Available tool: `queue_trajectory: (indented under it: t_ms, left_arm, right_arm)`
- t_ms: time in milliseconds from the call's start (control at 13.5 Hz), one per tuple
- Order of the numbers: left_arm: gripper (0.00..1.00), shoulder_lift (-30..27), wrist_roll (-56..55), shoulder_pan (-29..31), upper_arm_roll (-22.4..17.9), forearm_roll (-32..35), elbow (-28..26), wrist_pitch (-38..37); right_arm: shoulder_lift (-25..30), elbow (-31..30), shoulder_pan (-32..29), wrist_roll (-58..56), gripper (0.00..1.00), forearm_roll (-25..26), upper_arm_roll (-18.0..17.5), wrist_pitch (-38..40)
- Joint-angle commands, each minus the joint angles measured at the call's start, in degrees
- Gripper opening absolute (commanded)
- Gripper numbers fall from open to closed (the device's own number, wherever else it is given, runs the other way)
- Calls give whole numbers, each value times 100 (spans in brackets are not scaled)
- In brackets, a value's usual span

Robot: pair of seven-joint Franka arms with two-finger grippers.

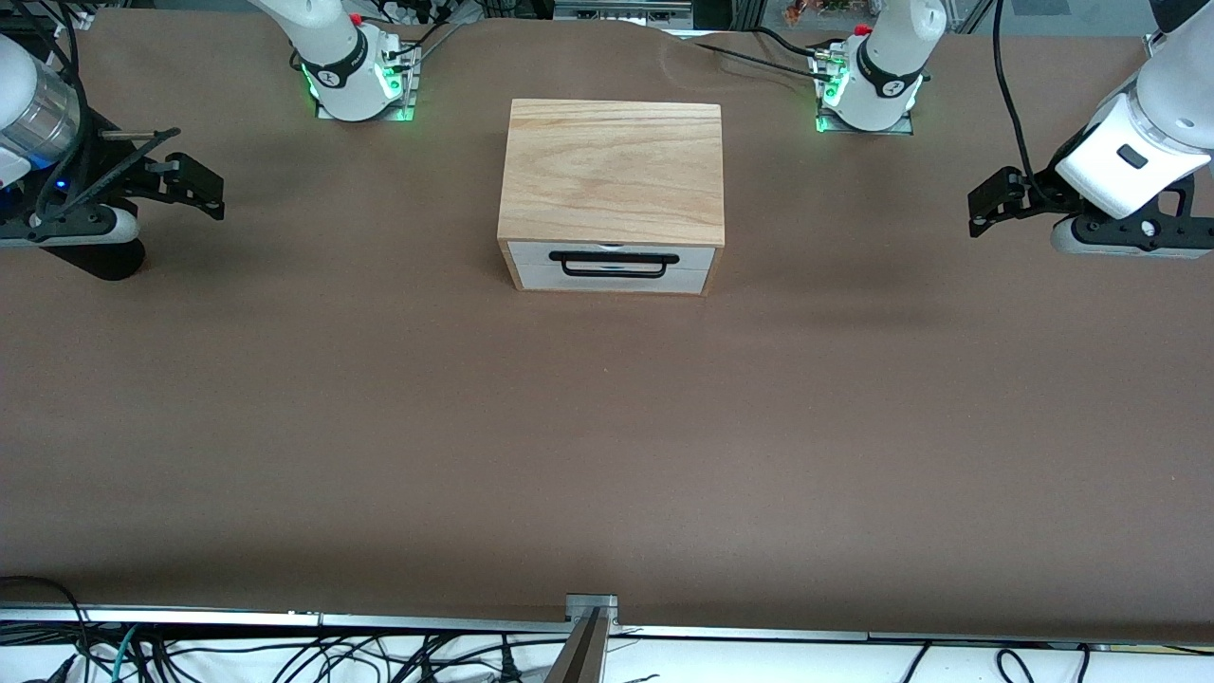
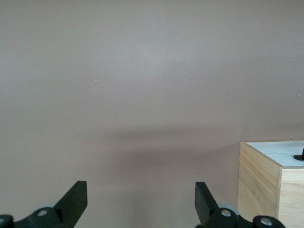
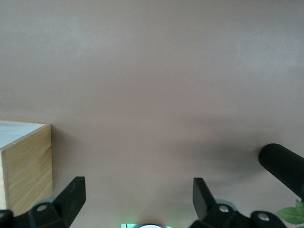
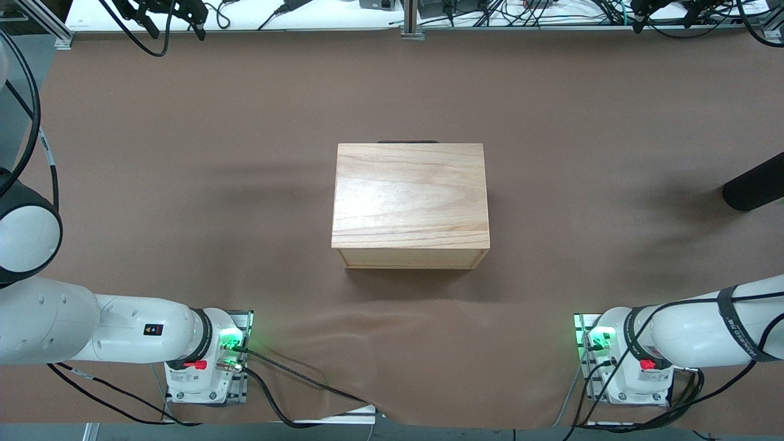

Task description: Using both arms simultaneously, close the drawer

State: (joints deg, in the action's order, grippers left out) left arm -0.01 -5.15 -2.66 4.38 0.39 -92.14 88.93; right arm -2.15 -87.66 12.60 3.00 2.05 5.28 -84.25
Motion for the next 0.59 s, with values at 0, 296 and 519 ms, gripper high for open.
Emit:
queue_trajectory:
  t_ms: [0, 296, 519]
  left_arm:
    - [100, -16, 40, 46, 45, 84, 47, 10]
    - [100, -16, 31, 46, 54, 84, 56, 1]
    - [100, -16, 40, 55, 45, 84, 56, 1]
  right_arm:
    - [75, -58, -64, -98, 100, 67, -71, 23]
    - [75, -58, -64, -124, 100, 67, -71, 23]
    - [84, -67, -64, -141, 100, 41, -71, 40]
